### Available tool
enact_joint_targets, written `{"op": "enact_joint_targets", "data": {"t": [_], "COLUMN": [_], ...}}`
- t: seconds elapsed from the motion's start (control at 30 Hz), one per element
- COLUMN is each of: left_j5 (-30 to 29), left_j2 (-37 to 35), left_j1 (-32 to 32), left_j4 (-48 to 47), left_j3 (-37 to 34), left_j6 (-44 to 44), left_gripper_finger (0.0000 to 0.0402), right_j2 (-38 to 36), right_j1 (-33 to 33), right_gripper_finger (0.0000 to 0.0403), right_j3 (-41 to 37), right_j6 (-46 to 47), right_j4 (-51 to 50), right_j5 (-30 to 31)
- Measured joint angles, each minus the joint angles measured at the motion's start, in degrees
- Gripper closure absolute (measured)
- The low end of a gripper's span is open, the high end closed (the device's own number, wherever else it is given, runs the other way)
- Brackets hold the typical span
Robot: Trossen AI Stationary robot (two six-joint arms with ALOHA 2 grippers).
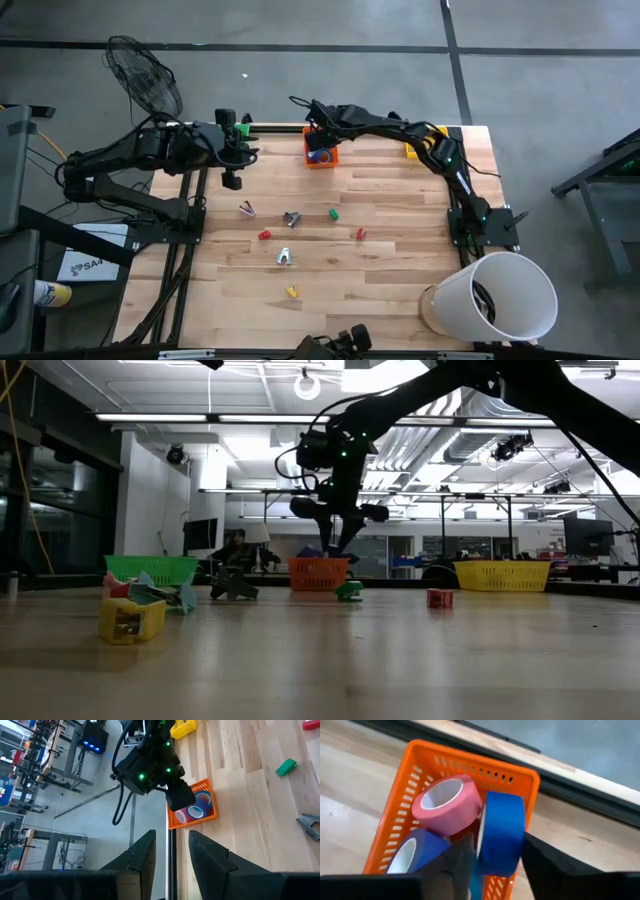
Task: Pick and place Stapler, Stapler remover, tape
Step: Put the blue tape into the orange bin, then put the right red stapler into the green bin
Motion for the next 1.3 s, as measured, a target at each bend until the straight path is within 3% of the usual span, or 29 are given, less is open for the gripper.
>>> {"op": "enact_joint_targets", "data": {"t": [0.2, 0.33, 0.6, 0.9, 1.17, 1.3], "left_j5": [0.0, 0.1, 0.4, 0.2, 0.0, 1.3], "left_j2": [0.0, 0.0, 0.0, 0.0, 0.0, 0.0], "left_j1": [0.0, 0.0, 0.0, 0.0, 0.0, 0.0], "left_j4": [0.0, 0.0, -2.1, -8.5, -8.4, -6.7], "left_j3": [0.0, 0.0, 0.0, -0.3, -8.0, -13.0], "left_j6": [0.0, 0.0, -0.8, -7.8, -17.3, -21.5], "left_gripper_finger": [0.0289, 0.0289, 0.0289, 0.0289, 0.0289, 0.0289], "right_j2": [-0.3, -2.0, -6.7, -13.2, -21.2, -24.1], "right_j1": [0.0, 0.0, 0.3, 3.5, 8.2, 10.3], "right_gripper_finger": [0.0187, 0.0164, 0.0161, 0.0160, 0.0160, 0.0160], "right_j3": [0.0, 0.1, 0.2, 0.2, 0.2, 0.2], "right_j6": [-0.2, -1.9, -6.3, -10.5, -10.8, -9.5], "right_j4": [-0.1, -0.3, -5.8, -13.0, -21.0, -26.8], "right_j5": [-3.1, -4.1, -2.4, -0.6, 9.4, 10.4]}}
